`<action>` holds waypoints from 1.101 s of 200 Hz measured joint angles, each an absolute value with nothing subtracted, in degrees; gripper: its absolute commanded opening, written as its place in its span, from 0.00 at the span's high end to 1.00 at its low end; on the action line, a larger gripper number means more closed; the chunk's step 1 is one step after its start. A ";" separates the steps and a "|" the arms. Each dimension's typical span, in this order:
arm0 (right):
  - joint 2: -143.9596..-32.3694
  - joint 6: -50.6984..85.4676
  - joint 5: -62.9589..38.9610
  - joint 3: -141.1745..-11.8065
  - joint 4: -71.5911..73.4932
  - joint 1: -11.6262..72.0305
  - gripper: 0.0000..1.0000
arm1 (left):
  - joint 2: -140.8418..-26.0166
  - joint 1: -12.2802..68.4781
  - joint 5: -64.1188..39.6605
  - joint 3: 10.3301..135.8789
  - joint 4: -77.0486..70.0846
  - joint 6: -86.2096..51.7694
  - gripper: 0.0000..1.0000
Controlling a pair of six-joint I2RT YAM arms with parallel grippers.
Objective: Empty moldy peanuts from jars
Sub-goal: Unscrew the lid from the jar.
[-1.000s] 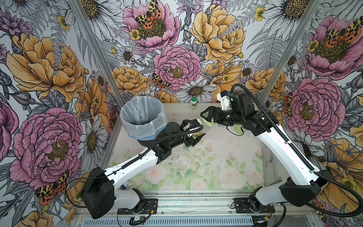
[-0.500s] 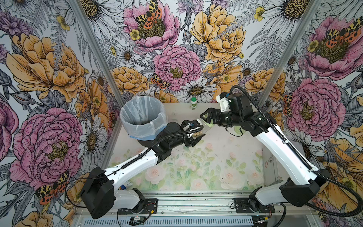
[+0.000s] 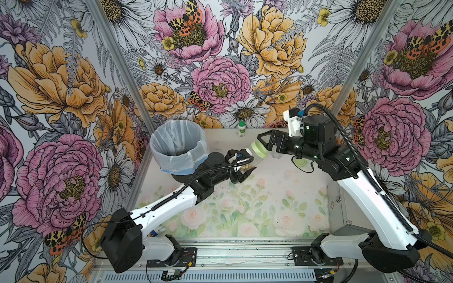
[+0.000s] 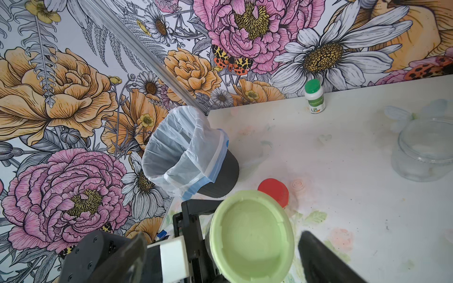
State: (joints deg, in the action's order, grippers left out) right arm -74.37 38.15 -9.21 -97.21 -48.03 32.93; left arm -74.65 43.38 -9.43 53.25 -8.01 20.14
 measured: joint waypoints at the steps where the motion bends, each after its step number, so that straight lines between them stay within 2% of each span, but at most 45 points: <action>1: -74.37 38.15 -9.23 -97.14 -47.99 32.93 0.02 | -74.65 43.38 -9.43 53.25 -8.01 20.14 0.77; 149: -77.80 40.53 -13.65 -93.03 -47.27 32.93 0.03 | -73.47 43.38 -9.43 53.25 -8.47 20.14 0.77; 220: -77.80 41.12 -14.85 -91.07 -45.95 32.93 0.14 | -73.47 43.33 -9.45 53.25 -8.36 20.14 0.77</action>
